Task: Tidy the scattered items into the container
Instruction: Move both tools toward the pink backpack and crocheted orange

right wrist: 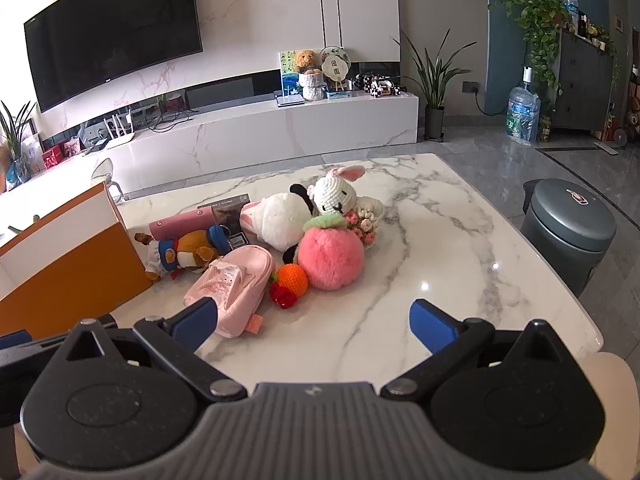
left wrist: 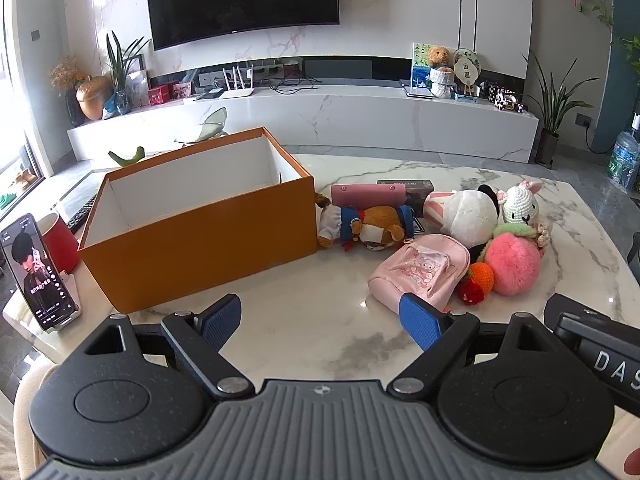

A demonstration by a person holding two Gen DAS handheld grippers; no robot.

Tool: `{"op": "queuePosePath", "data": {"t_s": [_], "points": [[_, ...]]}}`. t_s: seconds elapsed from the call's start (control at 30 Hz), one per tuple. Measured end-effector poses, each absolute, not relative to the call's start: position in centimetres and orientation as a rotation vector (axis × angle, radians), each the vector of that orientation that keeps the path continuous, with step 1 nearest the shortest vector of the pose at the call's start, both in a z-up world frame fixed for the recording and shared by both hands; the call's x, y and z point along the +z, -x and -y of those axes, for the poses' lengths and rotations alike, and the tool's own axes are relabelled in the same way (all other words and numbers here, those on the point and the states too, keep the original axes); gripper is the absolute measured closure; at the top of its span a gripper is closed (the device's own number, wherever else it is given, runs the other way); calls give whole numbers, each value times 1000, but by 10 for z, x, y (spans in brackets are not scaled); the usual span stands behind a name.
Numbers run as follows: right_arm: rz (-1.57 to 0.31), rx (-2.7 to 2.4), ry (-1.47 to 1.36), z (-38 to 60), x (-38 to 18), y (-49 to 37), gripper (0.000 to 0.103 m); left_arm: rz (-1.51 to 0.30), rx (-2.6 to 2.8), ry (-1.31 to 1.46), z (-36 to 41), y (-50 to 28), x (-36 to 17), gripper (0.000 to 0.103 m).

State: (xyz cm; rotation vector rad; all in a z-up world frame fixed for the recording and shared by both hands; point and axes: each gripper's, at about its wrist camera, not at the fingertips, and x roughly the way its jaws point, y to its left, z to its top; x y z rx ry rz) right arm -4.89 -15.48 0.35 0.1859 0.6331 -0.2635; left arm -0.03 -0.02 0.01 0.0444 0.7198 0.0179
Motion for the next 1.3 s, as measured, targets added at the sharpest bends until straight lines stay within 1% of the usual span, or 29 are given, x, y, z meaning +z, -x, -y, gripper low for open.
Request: {"op": "queuePosePath", "data": {"t_s": [0.13,0.37,1.3], "points": [[-629,-265,-187,157,7,50,0,-709,22,-51,2,3,1,1],[-624,-276,-184,150,-6,50,0,-710,19,-48,-1,3,4,1],[-622,-239,-161,139,5,59,0,-740,52,20,-23,13,5,1]]}}
